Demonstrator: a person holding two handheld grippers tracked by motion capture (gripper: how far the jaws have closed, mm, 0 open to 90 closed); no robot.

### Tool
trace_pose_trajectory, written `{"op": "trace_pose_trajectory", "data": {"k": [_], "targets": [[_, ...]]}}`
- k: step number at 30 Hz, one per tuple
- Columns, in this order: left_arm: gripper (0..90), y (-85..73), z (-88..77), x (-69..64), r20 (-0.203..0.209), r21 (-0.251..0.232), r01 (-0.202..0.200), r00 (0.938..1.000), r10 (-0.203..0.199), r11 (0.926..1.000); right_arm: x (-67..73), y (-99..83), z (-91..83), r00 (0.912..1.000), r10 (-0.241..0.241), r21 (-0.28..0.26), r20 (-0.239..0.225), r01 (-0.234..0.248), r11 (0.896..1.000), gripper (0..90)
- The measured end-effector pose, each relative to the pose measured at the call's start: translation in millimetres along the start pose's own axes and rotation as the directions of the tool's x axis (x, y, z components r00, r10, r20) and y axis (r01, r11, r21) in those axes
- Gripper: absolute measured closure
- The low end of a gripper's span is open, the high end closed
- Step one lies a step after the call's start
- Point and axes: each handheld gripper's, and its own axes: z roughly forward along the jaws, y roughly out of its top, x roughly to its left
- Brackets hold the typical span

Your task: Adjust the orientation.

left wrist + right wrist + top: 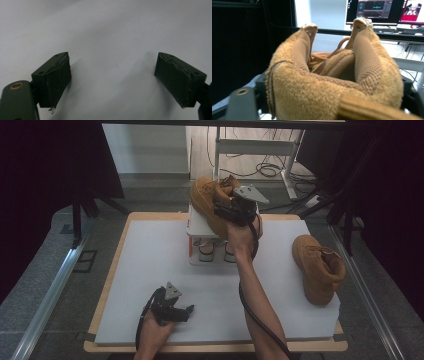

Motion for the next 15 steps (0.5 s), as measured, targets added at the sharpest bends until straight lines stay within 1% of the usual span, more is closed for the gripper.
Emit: {"op": "trace_pose_trajectory", "data": {"k": [3, 6, 9, 13, 15], "targets": [[13.5, 0.0, 0.0, 0.0, 0.000, 0.000, 0.000, 1.0000, 0.000, 1.0000, -1.5, 0.5, 0.6, 0.9997, -0.019, 0.015, -0.013, 0.019, 1.000, 12.8], [13.6, 0.0, 0.0, 0.0, 0.000, 0.000, 0.000, 1.0000, 0.000, 1.0000, -2.0, 1.3, -0.1, 0.9992, -0.034, 0.031, -0.023, 0.035, 0.999, 10.6], [13.6, 0.0, 0.0, 0.0, 0.000, 0.000, 0.000, 1.0000, 0.000, 1.0000, -2.9, 1.0, -1.8, 0.9977, -0.061, 0.052, -0.028, 0.062, 0.997, 7.8], [13.6, -0.1, -0.1, -0.1, -0.001, 0.000, -0.001, 1.0000, 0.001, 1.0000, -4.7, -1.6, -8.9, 0.9978, -0.050, 0.049, -0.043, 0.052, 0.997, 7.5], [13.6, 0.0, -0.1, -0.1, -0.001, 0.000, -0.002, 1.0000, 0.002, 1.0000, -4.6, -3.2, -12.0, 0.9974, -0.057, 0.054, -0.045, 0.060, 0.997, 6.7]]}}
